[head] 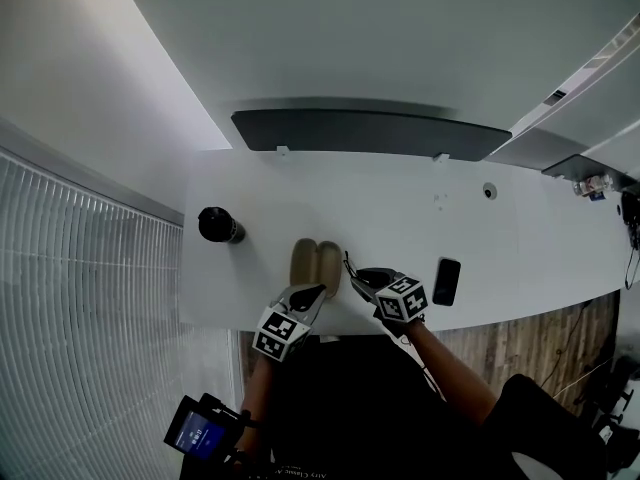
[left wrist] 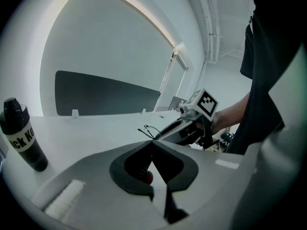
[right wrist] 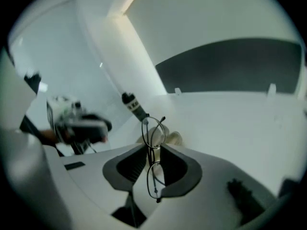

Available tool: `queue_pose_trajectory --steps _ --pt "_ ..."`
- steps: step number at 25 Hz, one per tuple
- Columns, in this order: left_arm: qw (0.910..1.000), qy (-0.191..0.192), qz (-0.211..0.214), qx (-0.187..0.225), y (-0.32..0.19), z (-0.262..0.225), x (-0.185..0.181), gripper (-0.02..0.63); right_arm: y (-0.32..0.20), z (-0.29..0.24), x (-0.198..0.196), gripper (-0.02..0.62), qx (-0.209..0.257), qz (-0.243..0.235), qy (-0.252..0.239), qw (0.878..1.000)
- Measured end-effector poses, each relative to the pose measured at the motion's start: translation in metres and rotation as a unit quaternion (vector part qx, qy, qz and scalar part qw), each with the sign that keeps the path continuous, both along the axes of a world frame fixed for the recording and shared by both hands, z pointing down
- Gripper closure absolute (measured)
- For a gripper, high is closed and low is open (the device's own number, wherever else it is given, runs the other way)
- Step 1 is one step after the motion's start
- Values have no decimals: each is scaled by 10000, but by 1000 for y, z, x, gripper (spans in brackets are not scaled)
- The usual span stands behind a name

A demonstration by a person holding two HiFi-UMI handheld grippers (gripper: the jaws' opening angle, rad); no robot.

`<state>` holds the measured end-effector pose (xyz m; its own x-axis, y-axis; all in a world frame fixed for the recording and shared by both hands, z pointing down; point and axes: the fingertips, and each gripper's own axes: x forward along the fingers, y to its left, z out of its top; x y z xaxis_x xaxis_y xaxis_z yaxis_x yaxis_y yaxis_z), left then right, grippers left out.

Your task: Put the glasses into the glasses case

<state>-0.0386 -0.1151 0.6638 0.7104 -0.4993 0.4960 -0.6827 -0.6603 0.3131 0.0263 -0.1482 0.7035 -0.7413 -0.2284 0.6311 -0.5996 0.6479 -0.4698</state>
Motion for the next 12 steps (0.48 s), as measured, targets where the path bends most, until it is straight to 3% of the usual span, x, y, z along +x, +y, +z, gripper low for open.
queue_pose_trajectory --steps 2,5,8,12 --pt "10000 14 -42 18 2 1 -4 598 -11 -1 -6 502 -845 855 -838 9892" --pt "9999 41 -139 27 4 -2 -9 598 -23 5 -17 502 -1740 1678 -1481 9590" --pt "9997 43 -236 52 3 -4 -17 598 -32 16 -36 502 -2185 2019 -1700 9395" --pt "9995 70 -314 69 2 -7 -27 598 -32 52 -50 502 -2766 2504 -1580 9143"
